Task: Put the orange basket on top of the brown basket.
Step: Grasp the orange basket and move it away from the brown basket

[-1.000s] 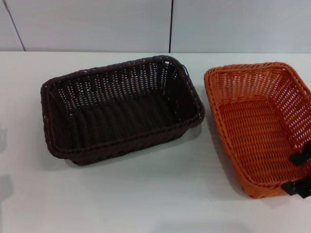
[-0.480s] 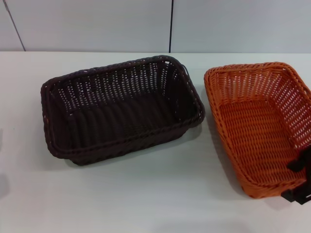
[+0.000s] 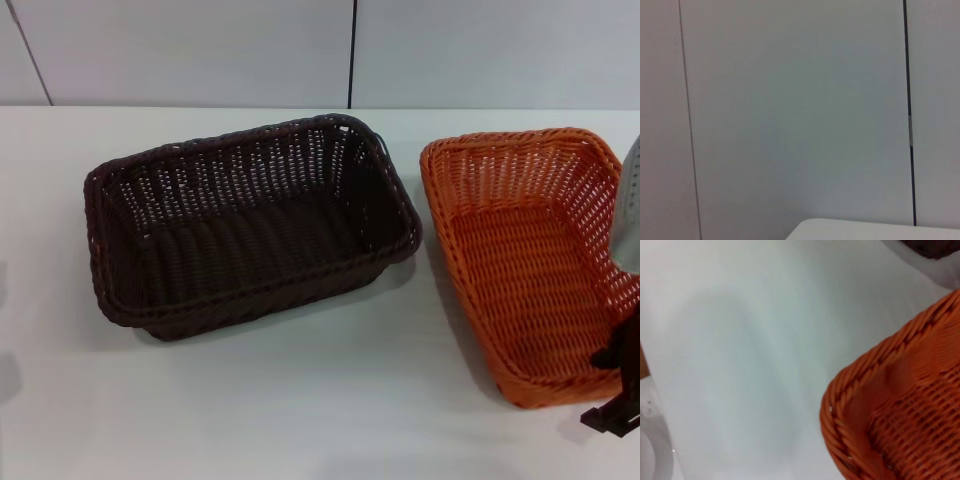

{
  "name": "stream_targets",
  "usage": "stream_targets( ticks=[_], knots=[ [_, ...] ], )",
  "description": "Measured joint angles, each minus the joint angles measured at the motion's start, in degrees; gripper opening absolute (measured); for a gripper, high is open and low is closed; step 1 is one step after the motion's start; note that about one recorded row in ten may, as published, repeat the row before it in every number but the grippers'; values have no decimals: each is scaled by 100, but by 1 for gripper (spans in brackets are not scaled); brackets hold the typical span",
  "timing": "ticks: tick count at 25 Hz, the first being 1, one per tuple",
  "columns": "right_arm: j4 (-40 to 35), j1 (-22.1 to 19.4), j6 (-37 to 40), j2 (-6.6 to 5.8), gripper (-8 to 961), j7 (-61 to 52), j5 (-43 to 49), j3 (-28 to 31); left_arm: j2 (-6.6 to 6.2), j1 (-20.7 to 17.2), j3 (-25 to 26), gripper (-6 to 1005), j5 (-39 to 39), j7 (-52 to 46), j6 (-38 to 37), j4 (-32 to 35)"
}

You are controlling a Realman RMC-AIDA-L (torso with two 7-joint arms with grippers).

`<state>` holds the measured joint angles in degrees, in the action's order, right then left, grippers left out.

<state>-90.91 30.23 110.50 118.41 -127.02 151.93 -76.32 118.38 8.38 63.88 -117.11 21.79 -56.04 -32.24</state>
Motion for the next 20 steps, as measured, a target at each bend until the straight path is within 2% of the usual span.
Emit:
stream_targets(
  ticks=[6, 14, 19, 20],
  knots=[
    [381, 74, -280, 31, 631, -14, 201, -218, 0, -25, 11, 774, 21, 0, 6, 36],
    [335, 118, -538, 49, 625, -339, 513, -648, -9, -36, 54, 774, 22, 0, 6, 122],
    [120, 90, -568, 52, 397, -613, 513, -887, -14, 0, 54, 773, 19, 0, 5, 189],
    [80, 95, -572, 52, 376, -686, 513, -918, -14, 0, 54, 773, 19, 0, 5, 189]
  ],
)
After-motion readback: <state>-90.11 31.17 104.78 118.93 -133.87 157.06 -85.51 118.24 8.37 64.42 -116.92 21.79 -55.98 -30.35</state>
